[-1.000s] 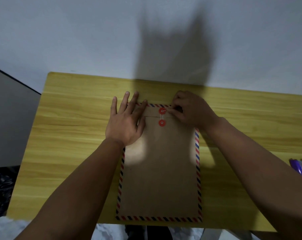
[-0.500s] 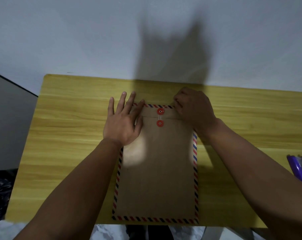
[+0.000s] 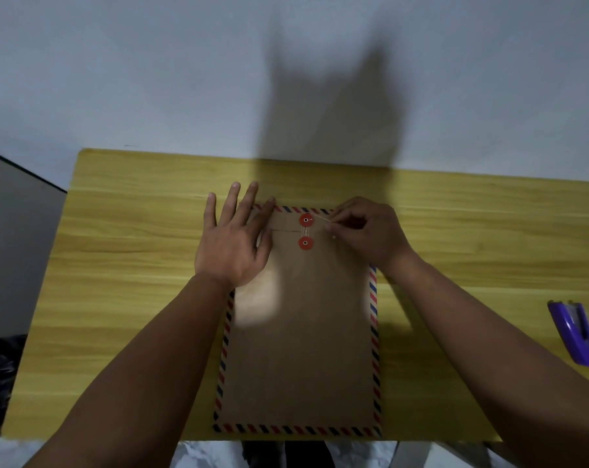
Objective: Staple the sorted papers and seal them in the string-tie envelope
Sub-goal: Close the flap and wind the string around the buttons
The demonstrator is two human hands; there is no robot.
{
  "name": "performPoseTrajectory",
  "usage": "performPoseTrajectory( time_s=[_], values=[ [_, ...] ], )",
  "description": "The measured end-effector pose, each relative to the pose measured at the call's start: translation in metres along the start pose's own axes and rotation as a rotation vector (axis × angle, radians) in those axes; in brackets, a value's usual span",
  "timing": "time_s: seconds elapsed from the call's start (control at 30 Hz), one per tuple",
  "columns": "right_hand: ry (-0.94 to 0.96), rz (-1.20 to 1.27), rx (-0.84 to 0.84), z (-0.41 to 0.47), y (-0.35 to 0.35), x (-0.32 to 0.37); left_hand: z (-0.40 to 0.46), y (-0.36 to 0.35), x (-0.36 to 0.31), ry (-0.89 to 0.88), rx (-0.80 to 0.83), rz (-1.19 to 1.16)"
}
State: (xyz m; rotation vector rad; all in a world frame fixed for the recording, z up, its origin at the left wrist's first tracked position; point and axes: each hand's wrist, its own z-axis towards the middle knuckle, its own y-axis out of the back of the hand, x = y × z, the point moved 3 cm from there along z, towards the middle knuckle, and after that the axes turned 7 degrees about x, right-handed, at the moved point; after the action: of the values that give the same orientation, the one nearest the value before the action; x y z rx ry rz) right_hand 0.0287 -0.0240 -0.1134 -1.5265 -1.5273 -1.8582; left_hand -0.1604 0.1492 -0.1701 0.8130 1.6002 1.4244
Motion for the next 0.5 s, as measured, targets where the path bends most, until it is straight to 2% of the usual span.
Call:
performPoseTrajectory(
  time_s=[0.1, 0.2, 0.33, 0.5],
  values=[
    [-0.108, 0.213, -0.089, -0.001, 0.002, -0.007, 0.0, 0.0, 0.0, 0.001, 0.003, -0.004],
    [-0.16, 0.309, -0.131, 0.0, 0.004, -0.012, 0.0, 0.0, 0.0, 0.001, 0.009, 0.002],
    [-0.16, 0.352, -0.156, 0.003, 0.003, -0.014, 0.0, 0.0, -0.001, 0.002, 0.01, 0.01],
    [-0.247, 0.353, -0.205, 0.001, -0.002, -0.028, 0.0, 0.001, -0.001, 0.006, 0.01, 0.013]
  ],
)
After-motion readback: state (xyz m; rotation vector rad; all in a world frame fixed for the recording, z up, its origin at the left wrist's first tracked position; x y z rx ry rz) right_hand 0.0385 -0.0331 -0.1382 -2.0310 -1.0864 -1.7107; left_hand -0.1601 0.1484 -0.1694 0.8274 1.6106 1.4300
